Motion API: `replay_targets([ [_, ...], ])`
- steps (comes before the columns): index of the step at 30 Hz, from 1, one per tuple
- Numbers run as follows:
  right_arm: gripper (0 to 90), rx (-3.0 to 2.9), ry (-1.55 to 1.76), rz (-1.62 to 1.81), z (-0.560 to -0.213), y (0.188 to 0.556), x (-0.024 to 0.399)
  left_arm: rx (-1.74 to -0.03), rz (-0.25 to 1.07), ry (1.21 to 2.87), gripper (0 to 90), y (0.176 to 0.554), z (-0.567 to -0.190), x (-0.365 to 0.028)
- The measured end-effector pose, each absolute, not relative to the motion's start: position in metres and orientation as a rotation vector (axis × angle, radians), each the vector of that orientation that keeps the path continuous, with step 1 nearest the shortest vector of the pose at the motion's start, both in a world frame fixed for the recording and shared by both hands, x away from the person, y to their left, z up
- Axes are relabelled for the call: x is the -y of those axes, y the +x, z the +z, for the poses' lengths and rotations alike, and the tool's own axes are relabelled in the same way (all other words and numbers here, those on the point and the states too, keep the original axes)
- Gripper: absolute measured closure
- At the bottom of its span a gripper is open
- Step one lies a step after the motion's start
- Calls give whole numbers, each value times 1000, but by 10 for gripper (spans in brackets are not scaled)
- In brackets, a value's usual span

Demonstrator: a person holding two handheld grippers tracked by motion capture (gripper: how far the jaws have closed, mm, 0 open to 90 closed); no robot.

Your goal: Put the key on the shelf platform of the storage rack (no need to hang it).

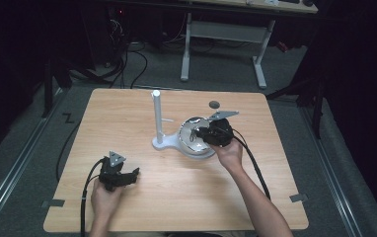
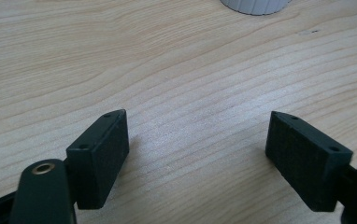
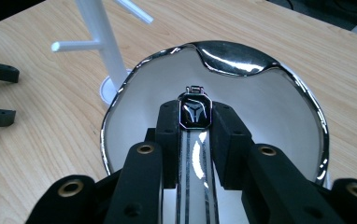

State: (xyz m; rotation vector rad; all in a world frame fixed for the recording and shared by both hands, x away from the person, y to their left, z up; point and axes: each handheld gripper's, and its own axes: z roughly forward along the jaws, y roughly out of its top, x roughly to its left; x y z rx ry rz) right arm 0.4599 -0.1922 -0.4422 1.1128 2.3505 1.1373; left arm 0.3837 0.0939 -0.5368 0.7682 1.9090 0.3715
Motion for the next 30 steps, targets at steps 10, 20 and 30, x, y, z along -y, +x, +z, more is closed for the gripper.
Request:
replay_targets([
  [10, 744, -2345, 1174, 1138, -453, 469, 190, -1904, 374, 777, 213, 383, -537, -94],
  [20, 562, -2292, 1219, 1091, -455, 470, 195, -1900, 375, 784, 212, 382, -537, -94],
  [30, 682, -2312, 1162, 1056, -452, 468, 189, -1900, 374, 783, 212, 382, -537, -94],
])
